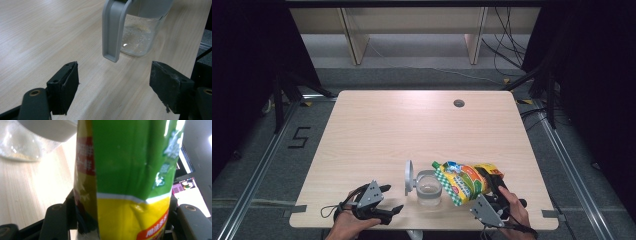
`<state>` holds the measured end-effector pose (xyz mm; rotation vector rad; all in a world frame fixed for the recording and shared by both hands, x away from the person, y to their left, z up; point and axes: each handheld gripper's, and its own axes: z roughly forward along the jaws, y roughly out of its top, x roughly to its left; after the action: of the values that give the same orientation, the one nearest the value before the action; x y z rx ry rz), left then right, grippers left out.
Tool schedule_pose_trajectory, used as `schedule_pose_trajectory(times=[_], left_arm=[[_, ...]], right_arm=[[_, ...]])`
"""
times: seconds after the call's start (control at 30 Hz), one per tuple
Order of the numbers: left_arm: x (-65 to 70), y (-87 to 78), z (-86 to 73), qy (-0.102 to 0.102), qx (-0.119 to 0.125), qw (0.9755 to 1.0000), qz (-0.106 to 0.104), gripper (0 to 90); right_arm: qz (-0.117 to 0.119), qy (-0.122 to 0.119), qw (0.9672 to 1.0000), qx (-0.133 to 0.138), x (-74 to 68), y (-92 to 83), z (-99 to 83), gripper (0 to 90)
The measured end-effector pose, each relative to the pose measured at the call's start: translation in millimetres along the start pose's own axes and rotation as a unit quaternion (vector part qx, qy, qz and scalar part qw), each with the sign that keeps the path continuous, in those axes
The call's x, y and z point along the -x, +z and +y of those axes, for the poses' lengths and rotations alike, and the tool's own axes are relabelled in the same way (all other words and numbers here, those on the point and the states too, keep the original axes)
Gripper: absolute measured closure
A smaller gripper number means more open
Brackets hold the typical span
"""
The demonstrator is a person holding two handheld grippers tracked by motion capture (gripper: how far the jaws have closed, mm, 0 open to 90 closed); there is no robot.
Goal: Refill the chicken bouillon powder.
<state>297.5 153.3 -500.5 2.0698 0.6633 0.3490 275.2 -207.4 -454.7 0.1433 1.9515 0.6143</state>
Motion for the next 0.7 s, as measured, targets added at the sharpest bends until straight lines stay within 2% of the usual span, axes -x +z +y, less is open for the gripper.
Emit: schedule_pose_trajectory(times=[0.03,0.07,0.1,0.13,0.17,0.2,0.23,0.27,0.3,0.4,0.47,0.5,0.53,0.57,0.6,0.63,0.67,0.7], left_arm=[[-0.1,0.1,-0.1,0.000,0.001,1.0000,-0.001,23.1],[0.7,0.5,0.0,-0.004,0.004,1.0000,0.000,23.1],[0.6,0.5,0.0,-0.004,0.004,1.0000,-0.001,23.1],[0.6,0.5,0.0,-0.004,0.004,1.0000,0.000,23.1],[-0.3,0.0,-0.1,0.000,-0.001,1.0000,0.000,23.1],[-0.9,0.0,0.1,0.005,-0.002,1.0000,-0.001,23.1],[-2.1,-0.1,0.3,0.016,-0.003,0.9999,0.003,23.1],[-2.1,0.0,0.3,0.016,-0.003,0.9999,0.003,23.1],[-2.0,0.2,0.4,0.016,-0.002,0.9999,0.005,23.1],[-1.5,0.8,0.3,0.011,0.002,0.9999,0.005,23.1],[-1.9,0.9,0.1,0.011,0.001,0.9999,0.003,23.1],[-0.5,1.4,-0.5,-0.003,0.002,1.0000,0.003,23.1],[-0.2,1.4,-0.6,-0.007,0.002,1.0000,0.002,23.1],[0.1,1.3,-0.5,-0.007,0.003,1.0000,0.006,23.1],[-0.4,1.0,-0.5,-0.006,0.001,1.0000,0.005,23.1],[-1.6,0.4,-0.4,0.001,-0.001,1.0000,0.008,23.1],[-2.1,0.7,-0.6,-0.001,-0.002,1.0000,0.005,23.1],[-1.5,1.5,-1.0,-0.008,0.000,1.0000,0.001,23.1]], right_arm=[[0.001,-0.002,1.0000,-0.002,-1.1,0.3,0.3,40.7],[-0.005,-0.016,0.9999,0.002,-1.2,1.4,0.2,40.9],[0.000,-0.016,0.9999,-0.005,-2.4,-0.2,1.3,41.6],[-0.006,-0.033,0.9994,-0.002,-2.2,0.8,1.7,41.7],[-0.008,-0.037,0.9993,-0.005,-3.2,-0.1,2.6,41.8],[-0.013,-0.057,0.9983,-0.005,-3.2,0.2,3.3,41.8],[-0.019,-0.092,0.9956,-0.003,-0.6,-0.1,5.2,41.9],[-0.016,-0.075,0.9970,-0.004,-3.5,-0.2,4.4,41.9],[-0.021,-0.105,0.9942,-0.007,-1.0,-1.4,6.0,41.9],[-0.019,-0.113,0.9933,-0.014,-5.0,-2.3,6.4,42.0],[-0.028,-0.135,0.9902,-0.021,-6.1,-4.2,7.7,42.0],[-0.032,-0.161,0.9863,-0.018,-2.8,-5.3,9.1,42.0],[-0.032,-0.145,0.9887,-0.022,-4.6,-6.2,8.0,42.0],[-0.038,-0.176,0.9835,-0.022,-1.4,-7.0,10.2,42.1],[-0.034,-0.160,0.9863,-0.023,-3.7,-6.9,8.6,42.1],[-0.033,-0.160,0.9861,-0.032,-4.7,-7.9,8.5,42.1],[-0.034,-0.199,0.9791,-0.028,-1.6,-7.4,10.2,42.1],[-0.033,-0.219,0.9746,-0.031,0.2,-7.6,11.6,42.2]])
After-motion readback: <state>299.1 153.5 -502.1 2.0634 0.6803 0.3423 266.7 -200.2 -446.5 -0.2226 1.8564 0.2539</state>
